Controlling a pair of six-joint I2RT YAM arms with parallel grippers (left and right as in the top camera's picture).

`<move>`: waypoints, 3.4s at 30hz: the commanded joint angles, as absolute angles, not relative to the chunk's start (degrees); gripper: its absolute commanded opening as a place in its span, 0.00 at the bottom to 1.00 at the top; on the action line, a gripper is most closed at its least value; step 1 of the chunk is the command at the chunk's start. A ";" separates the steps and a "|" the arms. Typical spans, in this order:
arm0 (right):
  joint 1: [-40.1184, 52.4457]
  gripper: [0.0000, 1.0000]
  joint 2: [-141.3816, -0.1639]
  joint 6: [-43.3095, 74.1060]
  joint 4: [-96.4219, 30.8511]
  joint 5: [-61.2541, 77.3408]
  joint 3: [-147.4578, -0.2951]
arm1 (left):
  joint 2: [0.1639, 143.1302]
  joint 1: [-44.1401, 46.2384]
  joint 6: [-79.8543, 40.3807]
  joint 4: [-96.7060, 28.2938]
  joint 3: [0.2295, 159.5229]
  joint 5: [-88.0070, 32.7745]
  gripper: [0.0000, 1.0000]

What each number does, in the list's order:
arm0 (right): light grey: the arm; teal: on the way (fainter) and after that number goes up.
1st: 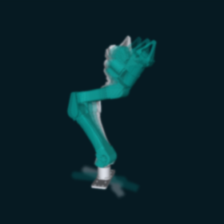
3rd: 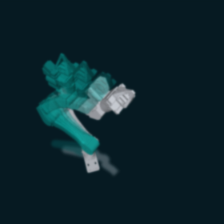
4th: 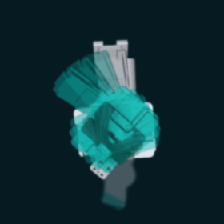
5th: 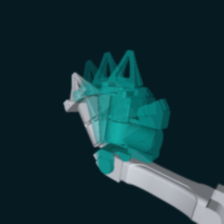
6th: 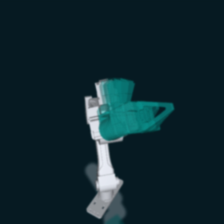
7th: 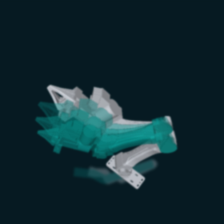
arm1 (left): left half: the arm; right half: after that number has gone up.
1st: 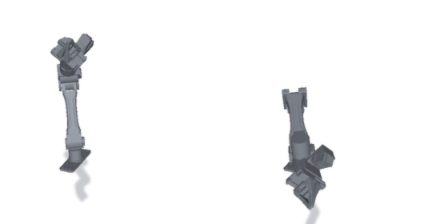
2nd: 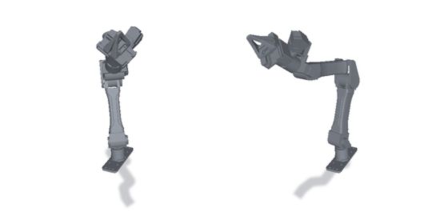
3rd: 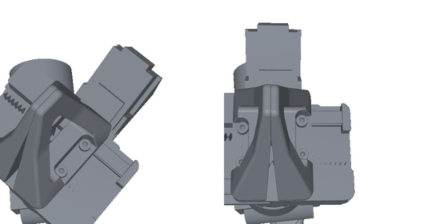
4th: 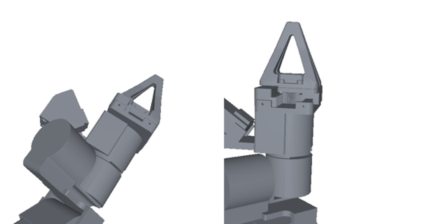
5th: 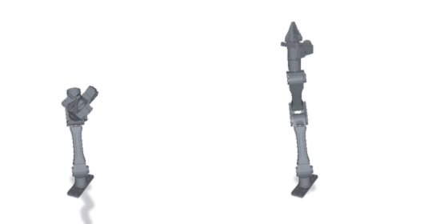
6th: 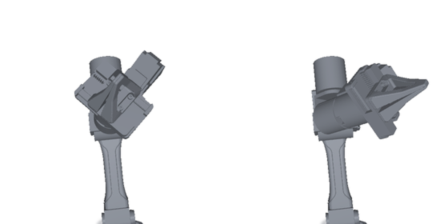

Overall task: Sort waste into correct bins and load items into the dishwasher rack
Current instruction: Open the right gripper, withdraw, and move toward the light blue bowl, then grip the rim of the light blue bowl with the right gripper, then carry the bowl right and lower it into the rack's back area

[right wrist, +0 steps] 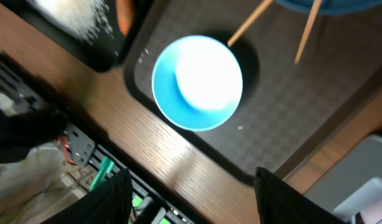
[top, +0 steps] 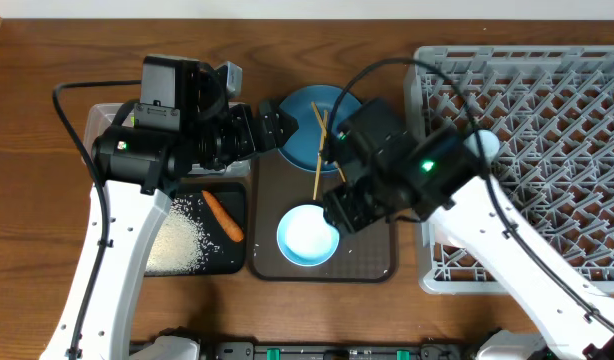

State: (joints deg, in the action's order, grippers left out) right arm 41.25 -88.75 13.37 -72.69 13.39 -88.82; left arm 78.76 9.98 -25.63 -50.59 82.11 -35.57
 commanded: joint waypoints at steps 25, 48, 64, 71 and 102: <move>60.20 0.61 -89.27 21.23 -39.09 0.38 -65.76 | 78.61 -10.26 -23.55 -49.30 81.65 -9.21 0.98; 64.18 0.59 -98.87 23.14 -16.08 -4.34 -54.96 | 78.61 -13.50 -23.59 -51.20 81.65 -8.93 0.98; 64.14 0.03 -99.33 23.11 -17.50 -4.54 -55.16 | 78.61 -13.50 -23.59 -51.20 81.65 -8.93 0.98; 64.14 0.01 -98.70 23.14 -14.37 -3.97 -55.18 | 78.61 -13.50 -23.57 -51.20 81.65 -8.93 0.98; -17.43 0.01 -73.30 38.19 16.97 66.28 -55.22 | 78.61 -13.50 -23.59 -51.20 81.65 -8.93 0.98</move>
State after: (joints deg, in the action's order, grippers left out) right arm -13.85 -69.52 31.81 14.39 56.62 -55.24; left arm 78.76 -13.34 -24.12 -51.09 82.06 -9.85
